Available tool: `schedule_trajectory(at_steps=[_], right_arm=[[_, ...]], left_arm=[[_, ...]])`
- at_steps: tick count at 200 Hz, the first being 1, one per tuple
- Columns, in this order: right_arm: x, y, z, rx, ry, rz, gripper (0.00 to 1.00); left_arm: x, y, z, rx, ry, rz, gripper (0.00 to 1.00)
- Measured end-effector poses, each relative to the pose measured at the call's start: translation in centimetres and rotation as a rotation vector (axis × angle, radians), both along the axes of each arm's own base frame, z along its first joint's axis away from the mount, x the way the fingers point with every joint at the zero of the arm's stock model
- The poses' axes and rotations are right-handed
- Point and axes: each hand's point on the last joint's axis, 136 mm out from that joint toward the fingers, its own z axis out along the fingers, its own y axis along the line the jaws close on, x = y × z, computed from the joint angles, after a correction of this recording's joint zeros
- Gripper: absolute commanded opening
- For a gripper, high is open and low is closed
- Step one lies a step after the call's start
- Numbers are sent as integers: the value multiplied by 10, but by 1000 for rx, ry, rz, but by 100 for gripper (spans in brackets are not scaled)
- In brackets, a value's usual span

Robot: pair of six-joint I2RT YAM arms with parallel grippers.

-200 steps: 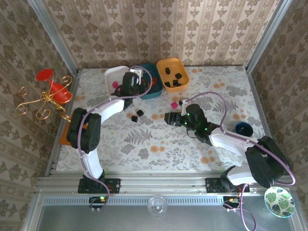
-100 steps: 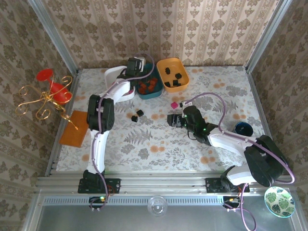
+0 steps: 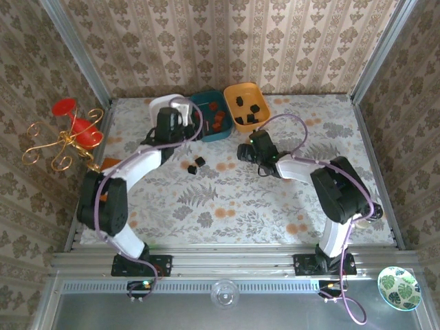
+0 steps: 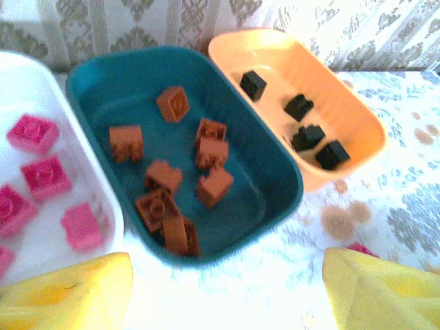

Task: Sort the legos into containers by color
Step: Place the lego in the container, then pick up the lego from the center of the table.

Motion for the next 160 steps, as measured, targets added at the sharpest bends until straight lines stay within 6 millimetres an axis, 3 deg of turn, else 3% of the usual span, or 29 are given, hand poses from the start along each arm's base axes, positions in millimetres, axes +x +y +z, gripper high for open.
schedule_trajectory(at_steps=[39,78,160], right_arm=[[15,3,-25,-23,42,-33,72],[19,2,-42,-42,73,-59,68],[43,13,-42,-42,61,-60,51]], left_arm=[[-50,17,-30,-36,51,12,74],[-83,25,-37,-72,41,19,74],[-89,32,-39,-90,20,51,74]])
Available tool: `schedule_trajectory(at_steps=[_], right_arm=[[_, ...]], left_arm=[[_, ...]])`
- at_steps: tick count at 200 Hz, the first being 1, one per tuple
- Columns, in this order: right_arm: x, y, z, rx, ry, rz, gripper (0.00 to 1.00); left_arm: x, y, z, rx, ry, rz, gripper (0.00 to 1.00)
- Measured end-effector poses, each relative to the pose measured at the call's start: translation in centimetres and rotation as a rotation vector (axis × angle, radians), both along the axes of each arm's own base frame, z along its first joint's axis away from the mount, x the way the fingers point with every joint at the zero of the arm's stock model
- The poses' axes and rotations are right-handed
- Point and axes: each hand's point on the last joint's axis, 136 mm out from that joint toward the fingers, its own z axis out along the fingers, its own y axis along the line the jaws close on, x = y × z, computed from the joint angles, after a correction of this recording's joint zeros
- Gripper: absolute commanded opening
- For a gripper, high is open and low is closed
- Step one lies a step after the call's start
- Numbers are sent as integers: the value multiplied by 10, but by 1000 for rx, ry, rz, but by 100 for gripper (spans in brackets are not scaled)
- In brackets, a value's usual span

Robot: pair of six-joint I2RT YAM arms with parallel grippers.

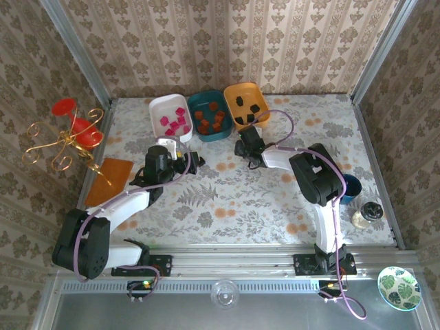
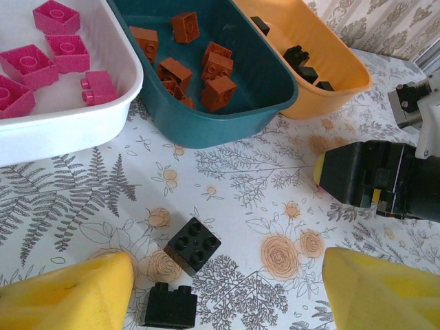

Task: Sort the legos into containers by color
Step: Pick up the lego from the center of the table, then place the lego in the container.

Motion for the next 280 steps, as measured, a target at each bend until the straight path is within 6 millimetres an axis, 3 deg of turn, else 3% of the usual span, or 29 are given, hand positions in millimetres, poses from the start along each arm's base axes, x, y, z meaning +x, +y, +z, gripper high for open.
schedule_trajectory(at_steps=[69,109,128,164,194,213,235,280], right_arm=[[2,6,0,-50,-11,28,31],[-6,22,6,-37,-32,90,27],[-11,46,23,31,-63,158,27],[-6,105,77,226,-161,287,27],[15,151,139,367,-280,364,27],[28,175,159,425,-324,396,27],[43,197,162,464,-337,413,27],[80,232,131,506,-304,406,29]], left_arm=[[0,3,-1,4,-8,16,74],[0,14,-6,2,-8,50,74],[-1,27,-5,-3,-18,89,75],[0,55,9,-25,-64,181,78],[-3,80,21,-68,-97,258,78],[-7,90,30,-95,-121,288,78],[-14,94,39,-120,-148,299,79],[-25,97,51,-155,-180,307,79]])
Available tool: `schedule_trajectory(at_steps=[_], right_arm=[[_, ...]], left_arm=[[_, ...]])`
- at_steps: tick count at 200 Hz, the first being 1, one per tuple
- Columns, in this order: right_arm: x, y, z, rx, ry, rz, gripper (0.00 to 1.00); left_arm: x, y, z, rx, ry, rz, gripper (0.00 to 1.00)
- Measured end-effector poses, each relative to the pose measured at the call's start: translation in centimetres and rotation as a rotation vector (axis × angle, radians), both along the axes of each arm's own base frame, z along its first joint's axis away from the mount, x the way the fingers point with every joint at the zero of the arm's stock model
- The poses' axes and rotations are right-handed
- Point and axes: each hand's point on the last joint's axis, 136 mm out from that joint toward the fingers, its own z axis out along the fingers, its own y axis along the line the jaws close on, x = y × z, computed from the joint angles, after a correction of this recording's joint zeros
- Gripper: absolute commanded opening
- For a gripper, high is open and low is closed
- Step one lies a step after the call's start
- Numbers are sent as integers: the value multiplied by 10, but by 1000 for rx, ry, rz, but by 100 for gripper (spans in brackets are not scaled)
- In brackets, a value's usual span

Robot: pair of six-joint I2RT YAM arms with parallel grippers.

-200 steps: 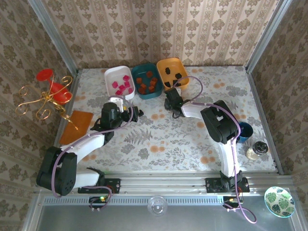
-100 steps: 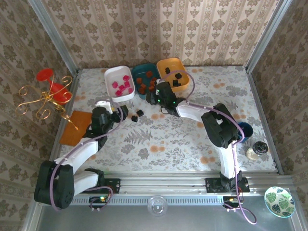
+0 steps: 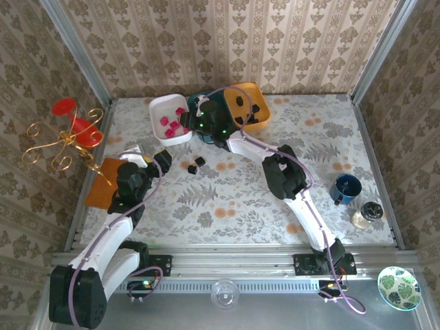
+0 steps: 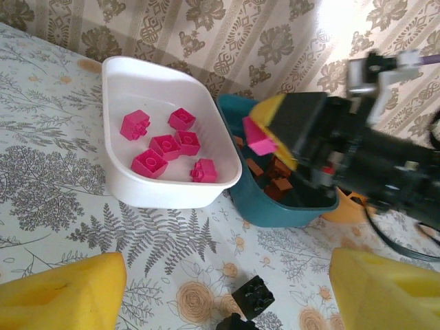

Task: Sort the legos into containers by color
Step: Place the lego in the container.

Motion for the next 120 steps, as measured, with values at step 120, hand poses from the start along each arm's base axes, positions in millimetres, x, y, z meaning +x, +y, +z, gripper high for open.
schedule_trajectory(at_steps=[120], right_arm=[[-13,6,-5,-73,94,115,69]], left_arm=[[-5,-16,-41,-23,155,-84,80]])
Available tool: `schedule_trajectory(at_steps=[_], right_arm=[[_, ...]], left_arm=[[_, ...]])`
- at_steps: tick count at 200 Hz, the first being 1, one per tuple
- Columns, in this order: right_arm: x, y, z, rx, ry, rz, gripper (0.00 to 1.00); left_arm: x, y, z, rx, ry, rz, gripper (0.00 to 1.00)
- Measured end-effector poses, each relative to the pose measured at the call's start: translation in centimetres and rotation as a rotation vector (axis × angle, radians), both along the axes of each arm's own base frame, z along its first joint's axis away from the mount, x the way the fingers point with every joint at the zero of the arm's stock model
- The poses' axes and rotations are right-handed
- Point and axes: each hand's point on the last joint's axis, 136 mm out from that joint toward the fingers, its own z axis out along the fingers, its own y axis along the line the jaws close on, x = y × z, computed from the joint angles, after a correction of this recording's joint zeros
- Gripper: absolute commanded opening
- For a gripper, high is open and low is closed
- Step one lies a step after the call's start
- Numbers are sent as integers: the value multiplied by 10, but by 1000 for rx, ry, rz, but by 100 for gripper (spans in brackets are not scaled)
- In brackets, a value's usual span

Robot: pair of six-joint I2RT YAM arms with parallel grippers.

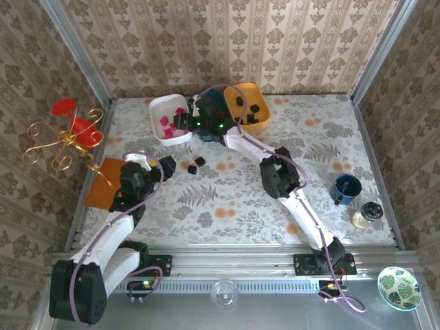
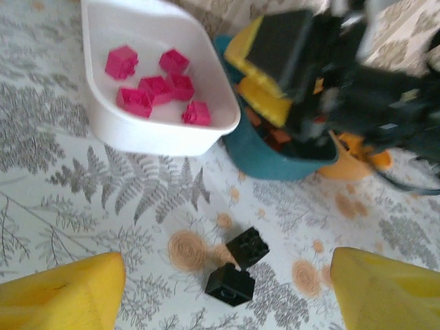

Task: Sort the legos into containers by color
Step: Place the lego in the container, then pick up the lego from the center of the table.

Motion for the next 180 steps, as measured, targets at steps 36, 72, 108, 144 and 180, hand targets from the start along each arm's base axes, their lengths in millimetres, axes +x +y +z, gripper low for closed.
schedule_trajectory(at_steps=[36,72,108,144,180], right_arm=[[-41,-41,58,21,-49,29,72],[-81,-111,89,48,-96,-24,73],[-118,-174,52,-7,-32,-101,75],[-154,-209,21,-79,17,-143,76],[-166,-232,21,-93,5,-183,76]], left_arm=[[-3,-25,-36,46,109,-89,79],[-2,-55,-61,190,160,-198,79],[4,-75,-90,349,212,-268,79],[14,-78,-115,443,269,-286,78],[28,-83,-128,498,299,-306,69]])
